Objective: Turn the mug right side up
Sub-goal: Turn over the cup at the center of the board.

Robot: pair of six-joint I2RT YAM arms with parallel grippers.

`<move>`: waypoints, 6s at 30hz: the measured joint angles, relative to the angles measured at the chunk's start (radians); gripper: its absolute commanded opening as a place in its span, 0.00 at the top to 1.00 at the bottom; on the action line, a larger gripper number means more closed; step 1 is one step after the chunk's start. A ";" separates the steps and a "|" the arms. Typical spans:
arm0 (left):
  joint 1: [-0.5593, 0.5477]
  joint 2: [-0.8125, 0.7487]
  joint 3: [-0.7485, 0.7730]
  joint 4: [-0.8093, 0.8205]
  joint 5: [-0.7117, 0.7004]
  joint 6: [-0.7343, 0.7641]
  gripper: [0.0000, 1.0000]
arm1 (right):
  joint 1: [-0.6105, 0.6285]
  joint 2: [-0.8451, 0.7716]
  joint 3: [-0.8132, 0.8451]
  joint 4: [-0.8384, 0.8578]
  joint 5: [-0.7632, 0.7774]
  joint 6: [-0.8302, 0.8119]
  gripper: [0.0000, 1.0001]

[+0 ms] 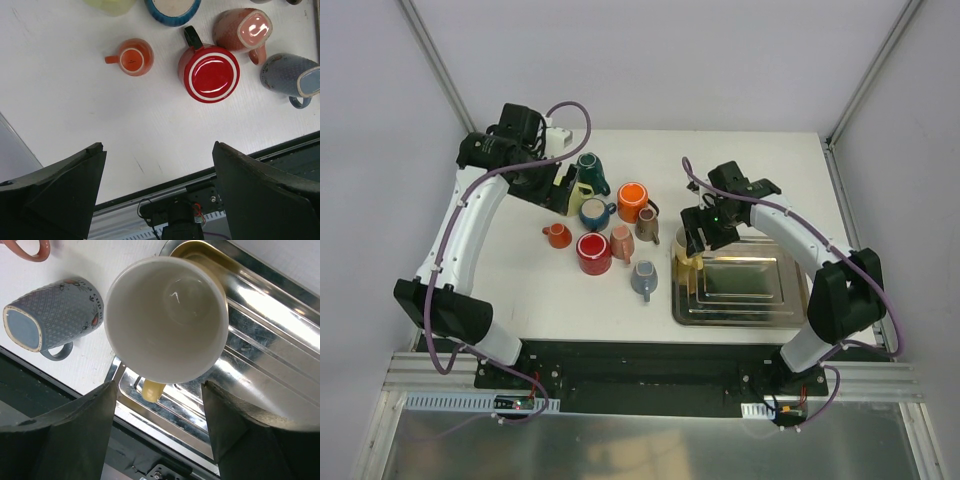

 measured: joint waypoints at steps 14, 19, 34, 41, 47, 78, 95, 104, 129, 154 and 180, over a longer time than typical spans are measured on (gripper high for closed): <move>0.027 0.004 -0.041 0.068 -0.063 -0.022 0.07 | 0.000 -0.011 0.003 0.004 0.028 -0.038 0.19; 0.027 0.089 -0.047 0.169 -0.040 -0.029 0.09 | 0.000 -0.079 0.026 -0.031 0.029 -0.061 0.18; 0.033 0.357 0.077 0.354 -0.005 -0.100 0.08 | -0.001 -0.075 0.285 -0.067 0.051 -0.171 0.23; 0.059 0.101 -0.097 0.373 0.047 -0.186 0.09 | -0.008 0.213 0.529 -0.040 -0.009 -0.224 0.42; 0.064 -0.111 -0.254 0.374 0.068 -0.117 0.09 | -0.018 0.426 0.655 -0.042 -0.100 -0.334 0.46; 0.092 -0.275 -0.359 0.312 0.035 0.061 0.10 | 0.025 0.670 0.727 0.120 -0.220 -0.507 0.46; 0.111 -0.294 -0.361 0.311 0.040 0.062 0.11 | 0.062 0.746 0.735 0.174 -0.193 -0.547 1.00; 0.111 -0.295 -0.364 0.308 0.085 0.078 0.14 | 0.050 0.739 0.731 0.171 -0.187 -0.515 1.00; -0.140 -0.561 -0.852 0.951 0.216 0.459 0.19 | -0.043 0.338 0.300 0.863 -1.052 0.871 1.00; -0.164 -0.415 -0.865 1.270 0.110 0.385 0.30 | -0.002 0.336 0.288 1.038 -1.167 1.153 1.00; -0.177 -0.350 -0.819 1.322 0.231 0.103 0.76 | -0.011 0.349 0.290 1.005 -1.165 1.205 1.00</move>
